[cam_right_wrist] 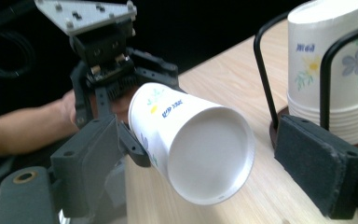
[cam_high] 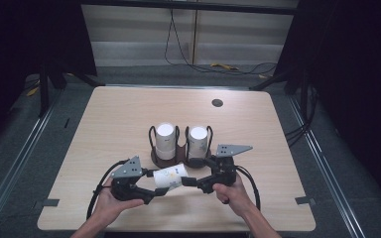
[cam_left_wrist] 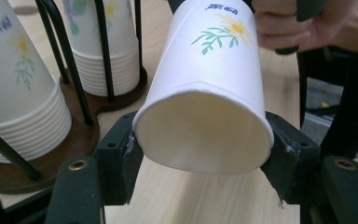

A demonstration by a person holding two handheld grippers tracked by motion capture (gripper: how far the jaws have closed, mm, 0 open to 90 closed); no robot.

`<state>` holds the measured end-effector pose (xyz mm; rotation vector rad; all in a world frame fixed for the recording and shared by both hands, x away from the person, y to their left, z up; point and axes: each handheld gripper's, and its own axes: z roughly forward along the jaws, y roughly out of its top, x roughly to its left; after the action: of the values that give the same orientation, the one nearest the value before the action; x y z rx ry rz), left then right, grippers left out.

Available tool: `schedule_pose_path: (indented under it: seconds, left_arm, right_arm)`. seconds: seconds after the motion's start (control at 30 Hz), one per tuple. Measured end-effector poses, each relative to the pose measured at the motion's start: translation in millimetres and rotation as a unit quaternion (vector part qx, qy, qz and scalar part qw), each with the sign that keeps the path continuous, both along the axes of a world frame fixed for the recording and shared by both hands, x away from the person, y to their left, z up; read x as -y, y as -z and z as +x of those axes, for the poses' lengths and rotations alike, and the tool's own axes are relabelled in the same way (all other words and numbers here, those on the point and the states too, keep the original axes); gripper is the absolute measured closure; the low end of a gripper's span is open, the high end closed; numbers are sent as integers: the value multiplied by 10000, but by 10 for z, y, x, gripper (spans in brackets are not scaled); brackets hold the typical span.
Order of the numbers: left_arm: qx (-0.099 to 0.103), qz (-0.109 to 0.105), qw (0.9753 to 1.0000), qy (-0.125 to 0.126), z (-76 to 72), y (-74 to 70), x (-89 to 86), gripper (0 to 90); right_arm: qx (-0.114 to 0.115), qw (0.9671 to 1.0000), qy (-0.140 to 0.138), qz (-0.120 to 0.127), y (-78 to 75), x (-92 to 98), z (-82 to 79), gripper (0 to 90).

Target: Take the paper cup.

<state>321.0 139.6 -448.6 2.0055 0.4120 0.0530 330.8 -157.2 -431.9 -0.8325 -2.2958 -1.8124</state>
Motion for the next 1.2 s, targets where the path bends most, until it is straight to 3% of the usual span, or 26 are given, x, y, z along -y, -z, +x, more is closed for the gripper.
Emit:
schedule_pose_path:
  seconds: [0.3, 0.6, 0.77, 0.93, 1.03, 1.2]
  left_arm:
    - [-61, 297, 9995, 23, 11, 11, -6, 339]
    - [-124, 441, 9989, 14, 40, -7, -37, 331]
    - [-123, 639, 9978, 85, 46, -16, -26, 328]
    - [-72, 864, 9959, 276, 76, -68, -9, 328]
    - [-117, 890, 9956, 253, 85, -84, 0, 327]
    - [-98, 1124, 9927, 415, 101, -103, 27, 326]
  right_arm:
    - [23, 9989, -84, -460, 58, 29, -40, 144]
    - [141, 9954, -257, -907, 43, -17, -40, 144]
    - [179, 9935, -365, -1064, 35, -47, -33, 144]
    - [207, 9895, -517, -1333, 48, -100, -26, 144]
    - [221, 9861, -597, -1535, 69, -130, -14, 145]
    - [274, 9824, -679, -1717, 68, -163, -4, 146]
